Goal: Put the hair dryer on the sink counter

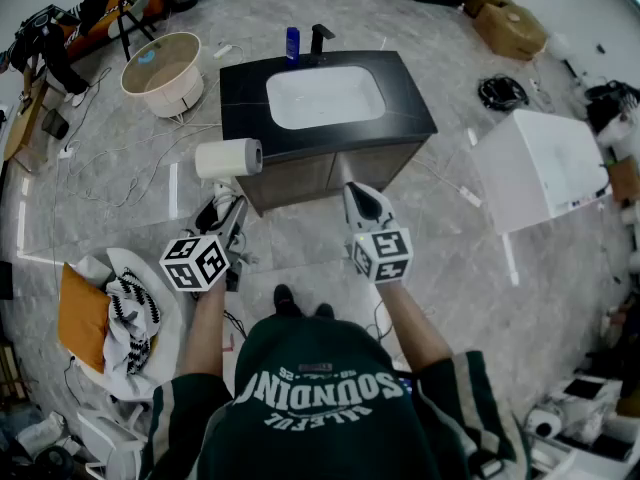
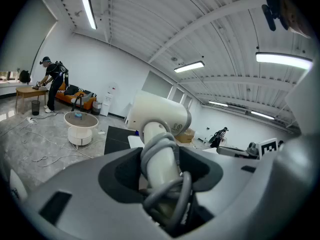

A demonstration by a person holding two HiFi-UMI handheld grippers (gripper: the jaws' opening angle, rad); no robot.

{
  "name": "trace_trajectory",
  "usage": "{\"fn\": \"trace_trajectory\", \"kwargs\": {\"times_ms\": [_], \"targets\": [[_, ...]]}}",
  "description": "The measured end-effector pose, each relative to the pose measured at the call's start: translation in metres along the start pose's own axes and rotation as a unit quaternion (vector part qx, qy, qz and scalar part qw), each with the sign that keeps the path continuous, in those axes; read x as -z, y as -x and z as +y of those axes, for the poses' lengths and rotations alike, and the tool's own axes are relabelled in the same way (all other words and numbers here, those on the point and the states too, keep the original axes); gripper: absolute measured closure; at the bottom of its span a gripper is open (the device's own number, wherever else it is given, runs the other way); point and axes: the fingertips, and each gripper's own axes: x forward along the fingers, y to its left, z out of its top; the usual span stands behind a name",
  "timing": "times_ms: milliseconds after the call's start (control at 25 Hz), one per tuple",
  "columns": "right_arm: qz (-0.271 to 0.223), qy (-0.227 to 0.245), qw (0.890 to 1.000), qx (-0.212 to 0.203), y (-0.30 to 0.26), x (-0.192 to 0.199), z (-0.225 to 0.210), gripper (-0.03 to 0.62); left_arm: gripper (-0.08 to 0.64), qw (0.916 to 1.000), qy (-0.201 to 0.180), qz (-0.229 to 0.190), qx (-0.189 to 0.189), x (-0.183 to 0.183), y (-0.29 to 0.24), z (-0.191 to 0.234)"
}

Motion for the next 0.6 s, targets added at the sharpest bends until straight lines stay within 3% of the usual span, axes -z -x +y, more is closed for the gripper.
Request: {"fn": "trace_trajectory", "kwargs": {"times_ms": [600], "targets": [[0.032,-0.013,0.999,0.010,-0.048,0.010,0.006,0.592,0.334,0.9998,0.002,0.014,0.013,-0.011,-0.033,0.041]]}}
